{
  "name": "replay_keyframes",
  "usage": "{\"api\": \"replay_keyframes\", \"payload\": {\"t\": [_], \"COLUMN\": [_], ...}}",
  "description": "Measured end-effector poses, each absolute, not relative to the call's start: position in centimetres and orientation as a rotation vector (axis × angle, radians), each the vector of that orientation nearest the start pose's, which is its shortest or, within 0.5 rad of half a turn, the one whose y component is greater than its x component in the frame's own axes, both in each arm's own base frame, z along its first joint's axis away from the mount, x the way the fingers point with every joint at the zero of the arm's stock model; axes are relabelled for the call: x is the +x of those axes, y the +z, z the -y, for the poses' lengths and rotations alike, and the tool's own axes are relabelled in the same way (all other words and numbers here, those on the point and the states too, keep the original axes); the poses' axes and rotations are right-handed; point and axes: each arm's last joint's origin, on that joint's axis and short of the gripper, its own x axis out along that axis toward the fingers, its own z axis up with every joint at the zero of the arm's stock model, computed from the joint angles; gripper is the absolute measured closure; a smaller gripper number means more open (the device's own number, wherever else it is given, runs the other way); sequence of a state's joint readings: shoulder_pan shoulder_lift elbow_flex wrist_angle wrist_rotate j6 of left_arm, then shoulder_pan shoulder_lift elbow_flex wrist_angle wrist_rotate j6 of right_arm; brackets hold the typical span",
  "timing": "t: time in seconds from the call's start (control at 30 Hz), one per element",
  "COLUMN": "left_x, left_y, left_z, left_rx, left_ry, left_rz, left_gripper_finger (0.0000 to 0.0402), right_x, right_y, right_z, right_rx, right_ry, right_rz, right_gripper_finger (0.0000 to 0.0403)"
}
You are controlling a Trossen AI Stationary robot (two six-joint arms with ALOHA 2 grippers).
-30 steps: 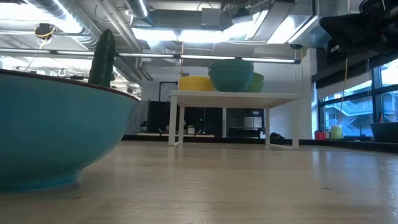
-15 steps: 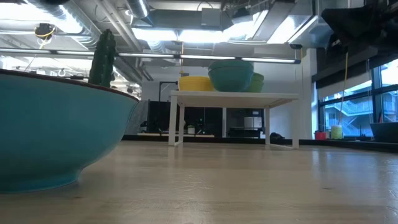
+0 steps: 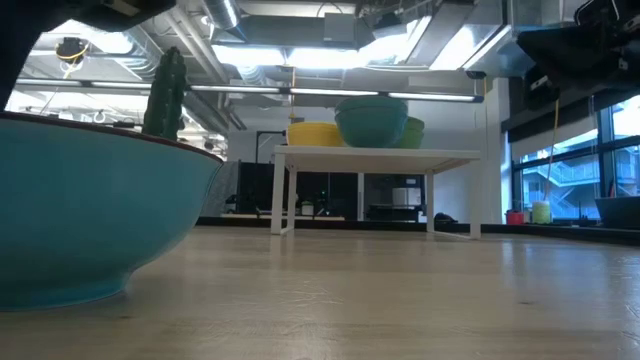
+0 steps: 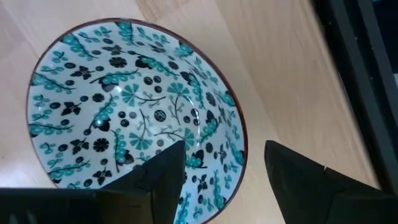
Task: Pick & Place Mini bowls
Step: Stack the blue bowl on top of the blue bowl on the shelf
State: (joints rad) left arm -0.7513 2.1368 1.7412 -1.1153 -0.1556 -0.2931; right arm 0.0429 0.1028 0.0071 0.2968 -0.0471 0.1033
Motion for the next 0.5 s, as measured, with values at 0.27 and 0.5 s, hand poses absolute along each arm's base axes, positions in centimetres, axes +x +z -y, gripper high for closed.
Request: {"api": "replay_keyframes", "payload": {"t": [0.27,0.5], "left_x": [30.8,30.8], "left_y": [17.8,16.5], "left_z": [27.7,27.7], "left_rx": [0.388,0.349], "left_ry": [-0.237,-0.210], "left_rz": [-1.415,-1.394], "left_gripper_finger": [0.0189,0.0189], "right_x": [10.2,10.2], "right_y": [18.6,18.6], "right_z": [-0.6,-0.6], "right_rx": [0.121,0.122], "right_ry": [0.101,0.101], "right_rz": [0.193,0.193], "right_gripper_finger": [0.0391,0.0391]}}
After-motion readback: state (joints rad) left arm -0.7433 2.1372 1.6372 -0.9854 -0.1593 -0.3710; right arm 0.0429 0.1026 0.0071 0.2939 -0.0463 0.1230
